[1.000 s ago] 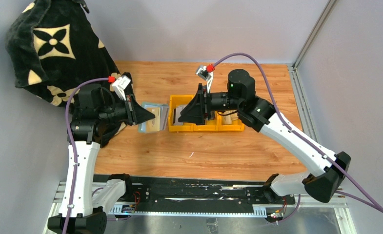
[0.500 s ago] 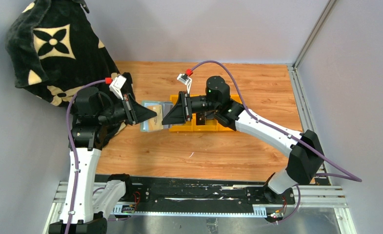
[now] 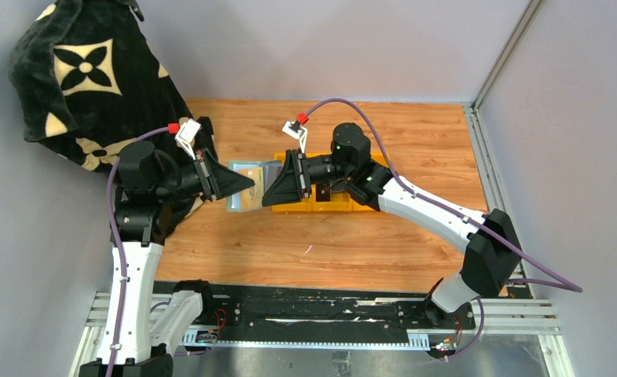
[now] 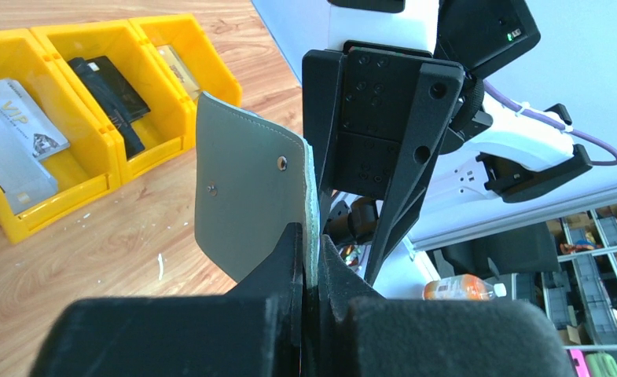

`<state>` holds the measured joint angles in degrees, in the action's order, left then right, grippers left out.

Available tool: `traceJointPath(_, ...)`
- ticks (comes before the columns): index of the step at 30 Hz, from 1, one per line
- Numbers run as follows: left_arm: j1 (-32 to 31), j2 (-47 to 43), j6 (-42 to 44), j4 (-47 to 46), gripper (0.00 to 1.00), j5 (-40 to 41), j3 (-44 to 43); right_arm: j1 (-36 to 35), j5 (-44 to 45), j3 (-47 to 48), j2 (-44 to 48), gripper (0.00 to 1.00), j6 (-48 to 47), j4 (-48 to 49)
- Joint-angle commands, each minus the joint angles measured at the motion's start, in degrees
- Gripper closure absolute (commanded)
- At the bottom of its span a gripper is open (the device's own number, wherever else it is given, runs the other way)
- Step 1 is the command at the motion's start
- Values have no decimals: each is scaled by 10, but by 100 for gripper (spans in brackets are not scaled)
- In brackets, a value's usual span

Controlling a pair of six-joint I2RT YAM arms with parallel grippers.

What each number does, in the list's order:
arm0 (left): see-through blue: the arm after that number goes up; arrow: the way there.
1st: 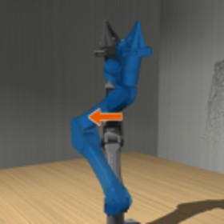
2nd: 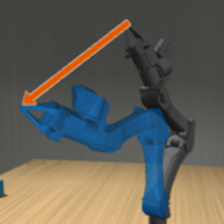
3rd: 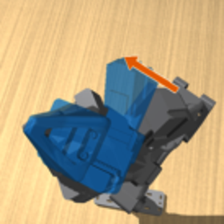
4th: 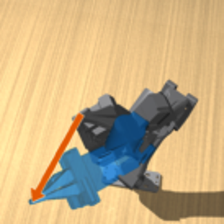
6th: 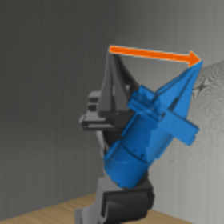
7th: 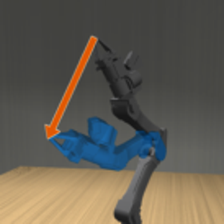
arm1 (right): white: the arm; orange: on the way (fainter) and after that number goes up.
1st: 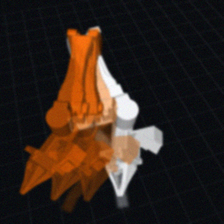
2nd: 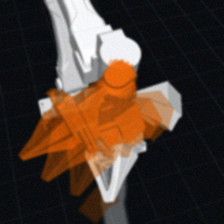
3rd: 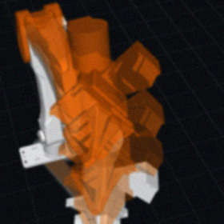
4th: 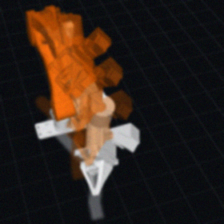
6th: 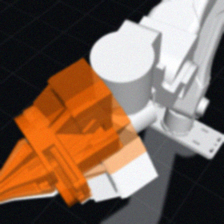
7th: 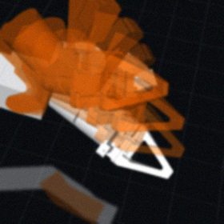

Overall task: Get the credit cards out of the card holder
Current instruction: Remove the credit card from the card holder.

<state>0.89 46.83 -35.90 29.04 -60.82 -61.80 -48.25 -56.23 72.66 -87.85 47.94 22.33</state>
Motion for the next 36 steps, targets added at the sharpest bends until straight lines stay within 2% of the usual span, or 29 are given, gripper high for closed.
traceJointPath(1,-3,-14,-20,-27,100,-36,-5,3,-5,8,18,58,-36,-39)
traceJointPath(7,-3,-28,-22,-38,100,-47,-1,8,-10,12,15,59,-35,-34)
traceJointPath(17,-3,-31,-21,-43,100,-48,10,7,-31,17,2,63,41,74)
traceJointPath(22,-3,-28,-17,-43,100,-41,21,4,-39,27,-10,72,73,113)
traceJointPath(30,-3,-31,-24,-45,92,-56,21,3,-39,1,-16,100,97,144)
traceJointPath(36,-2,-26,-39,-52,87,-91,21,7,-38,-31,3,100,97,153)
